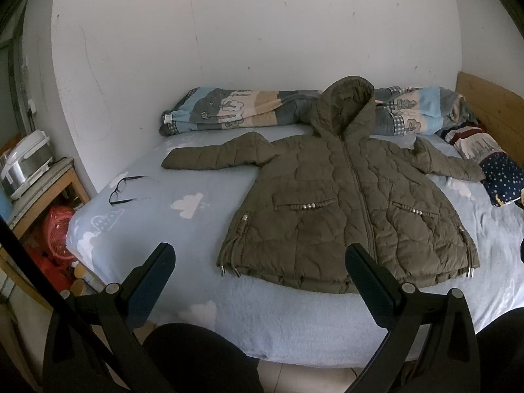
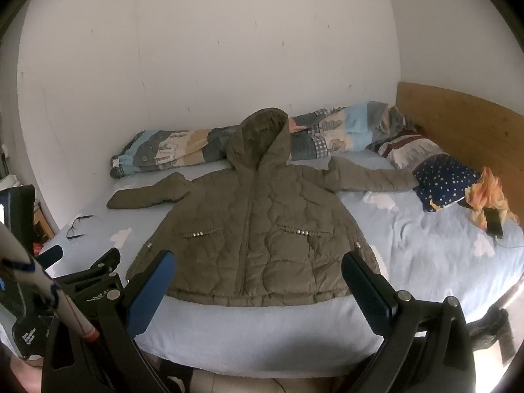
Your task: Fold large clothes
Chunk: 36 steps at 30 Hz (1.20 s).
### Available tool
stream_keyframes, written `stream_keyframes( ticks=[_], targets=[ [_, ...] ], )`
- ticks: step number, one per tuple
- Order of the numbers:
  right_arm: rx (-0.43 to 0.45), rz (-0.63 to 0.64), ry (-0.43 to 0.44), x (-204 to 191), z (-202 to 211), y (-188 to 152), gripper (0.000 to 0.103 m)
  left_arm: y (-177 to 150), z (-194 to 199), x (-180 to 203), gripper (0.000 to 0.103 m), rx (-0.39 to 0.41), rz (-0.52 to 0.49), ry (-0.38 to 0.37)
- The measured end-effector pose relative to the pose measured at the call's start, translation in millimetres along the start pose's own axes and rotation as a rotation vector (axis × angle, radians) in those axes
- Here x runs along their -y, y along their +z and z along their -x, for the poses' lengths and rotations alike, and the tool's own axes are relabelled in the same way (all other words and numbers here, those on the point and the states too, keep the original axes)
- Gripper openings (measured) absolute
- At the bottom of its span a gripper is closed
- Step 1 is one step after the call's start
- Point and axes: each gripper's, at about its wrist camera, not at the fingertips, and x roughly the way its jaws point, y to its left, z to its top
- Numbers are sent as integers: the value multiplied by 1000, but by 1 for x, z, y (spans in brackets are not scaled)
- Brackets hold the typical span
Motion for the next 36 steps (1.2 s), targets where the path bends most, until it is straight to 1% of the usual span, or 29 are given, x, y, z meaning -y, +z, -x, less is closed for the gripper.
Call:
stream_keyframes(
  ticks=[10,13,16,20,22,24,27,30,32,34,36],
  targets=[
    [-6,-8,9,3,0,-3,103,-3,2,-1,103,-3,-19,4],
    [-11,-32,15,12,-3,-1,103,-5,2,3,103,-6,-18,3],
    [-21,-75,14,28,-9,2,103,0,-7,1,103,-20,-18,-10],
    [-45,-122,2,47,-27,6,103,20,-47,2,103,-90,-24,-46],
    [-75,-165,-16,63,-43,10,103,34,-77,7,103,-132,-38,-47],
    [-95,-209,-33,81,-58,14,103,46,-105,14,103,-155,-45,-35],
    [-125,-265,-63,112,-81,23,103,57,-152,29,103,-202,-50,-51],
    [-148,-311,-120,143,-103,32,103,59,-208,45,103,-292,-25,-38],
    [-180,-338,-137,163,-124,37,103,58,-240,55,103,-356,-14,-49],
    [-197,-381,-142,184,-145,43,103,57,-266,66,103,-401,12,-94],
    [-219,-442,-134,211,-168,47,103,56,-282,77,103,-426,6,-115]
  ],
)
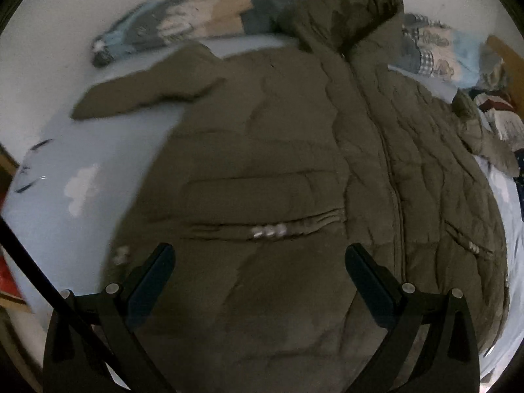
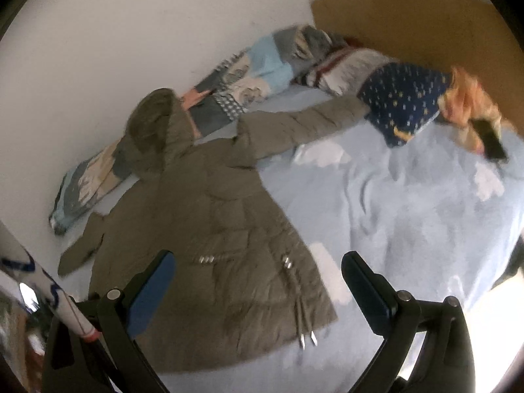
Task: Fold large clothes
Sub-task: 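Grasp the sleeve cuff with the right gripper and lift it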
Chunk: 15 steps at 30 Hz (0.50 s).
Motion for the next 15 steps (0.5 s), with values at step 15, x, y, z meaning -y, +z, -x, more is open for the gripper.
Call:
stream_keyframes(
  ticks=[15],
  targets=[
    [-55,-347,6,150,-154,175,97,25,-16,54,103,107,-197,-33]
  ],
)
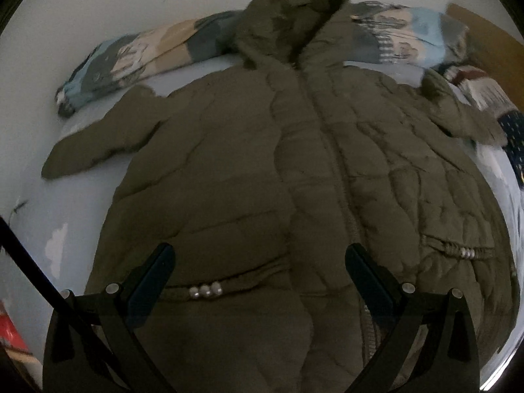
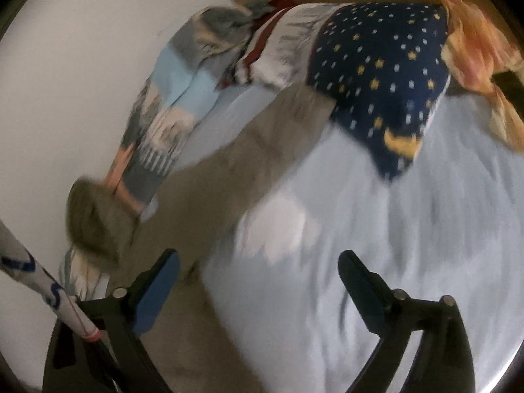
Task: Fold large clothes
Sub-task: 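Grasp the sleeve cuff with the right gripper and lift it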
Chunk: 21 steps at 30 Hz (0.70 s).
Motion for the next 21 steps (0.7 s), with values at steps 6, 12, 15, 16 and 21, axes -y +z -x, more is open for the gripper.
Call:
stream_keyframes(
  ticks=[6,12,15,16,21],
  targets=[
    [11,-126,13,36,-63,71,73,2,-13,9,103,-10,-17,-2],
    [39,-180,11,63,-111,111,67,-1,-23,10,103,-25,-35,14],
    [37,-179,-18,71,-133,124,65,-2,-27,8,103,-35,-28,14],
    [34,-181,-26,74,-139,127,65,-1,-29,7,103,-40,-22,11],
    [30,-207,-29,94,-173,140,42,-5,-34,9,103,-51,-19,4]
  ],
)
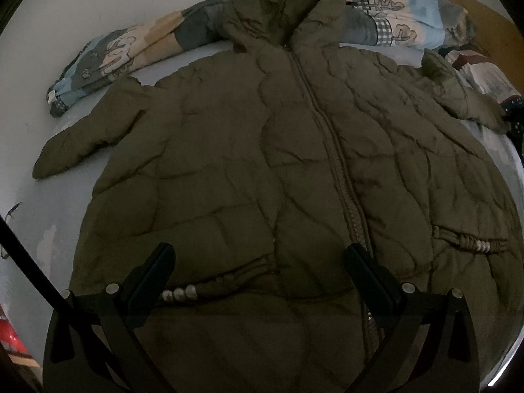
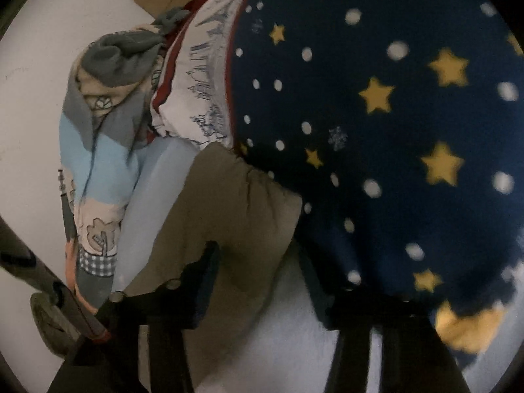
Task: Fold large clothes
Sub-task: 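Grasp the sleeve cuff with the right gripper and lift it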
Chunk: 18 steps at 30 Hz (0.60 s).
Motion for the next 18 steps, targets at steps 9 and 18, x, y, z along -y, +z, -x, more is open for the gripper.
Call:
stream_keyframes(
  ticks=[9,18],
  targets=[
    [62,91,68,-16,23,-5,17,-2,3,-1,103,4,-5,-4],
    [164,136,119,-64,129,-8,17,-5,14,-2,103,38,9,15]
  ],
)
